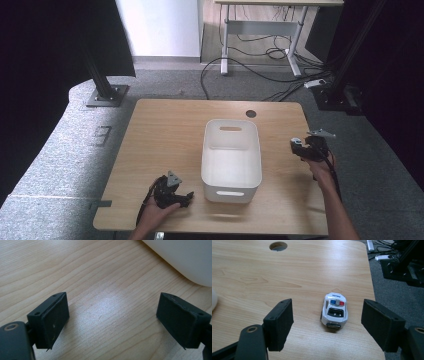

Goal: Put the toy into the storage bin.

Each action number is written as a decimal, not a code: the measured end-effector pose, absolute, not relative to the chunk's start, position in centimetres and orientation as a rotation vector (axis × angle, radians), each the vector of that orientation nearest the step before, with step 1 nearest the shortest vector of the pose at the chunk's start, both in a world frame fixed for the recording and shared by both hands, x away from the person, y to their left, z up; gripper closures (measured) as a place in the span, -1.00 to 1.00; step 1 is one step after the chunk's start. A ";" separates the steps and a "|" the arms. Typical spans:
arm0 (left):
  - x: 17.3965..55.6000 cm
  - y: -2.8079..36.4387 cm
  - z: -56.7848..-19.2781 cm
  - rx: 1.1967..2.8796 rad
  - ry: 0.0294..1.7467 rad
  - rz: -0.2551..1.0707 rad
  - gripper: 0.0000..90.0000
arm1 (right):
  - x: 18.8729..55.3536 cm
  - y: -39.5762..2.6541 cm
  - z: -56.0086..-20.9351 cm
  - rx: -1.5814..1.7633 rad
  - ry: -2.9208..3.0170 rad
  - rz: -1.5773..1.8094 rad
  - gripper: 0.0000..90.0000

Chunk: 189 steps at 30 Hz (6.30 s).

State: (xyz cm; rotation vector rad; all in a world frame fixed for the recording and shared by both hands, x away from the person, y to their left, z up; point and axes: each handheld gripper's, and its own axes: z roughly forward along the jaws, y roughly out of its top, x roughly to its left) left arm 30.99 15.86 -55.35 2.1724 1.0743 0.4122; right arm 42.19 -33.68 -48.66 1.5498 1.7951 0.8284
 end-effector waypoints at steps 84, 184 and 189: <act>31.0 15.9 -55.3 2.175 1.074 0.410 -0.76 | 48.8 -34.9 -54.6 1.776 1.748 0.742 0.11; 31.0 15.8 -55.3 2.175 1.077 0.416 -0.75 | 34.9 -30.0 -46.2 1.595 1.832 0.932 0.12; 31.0 15.8 -55.4 2.171 1.078 0.415 -0.75 | 35.4 -29.3 -45.9 1.584 1.843 0.946 0.12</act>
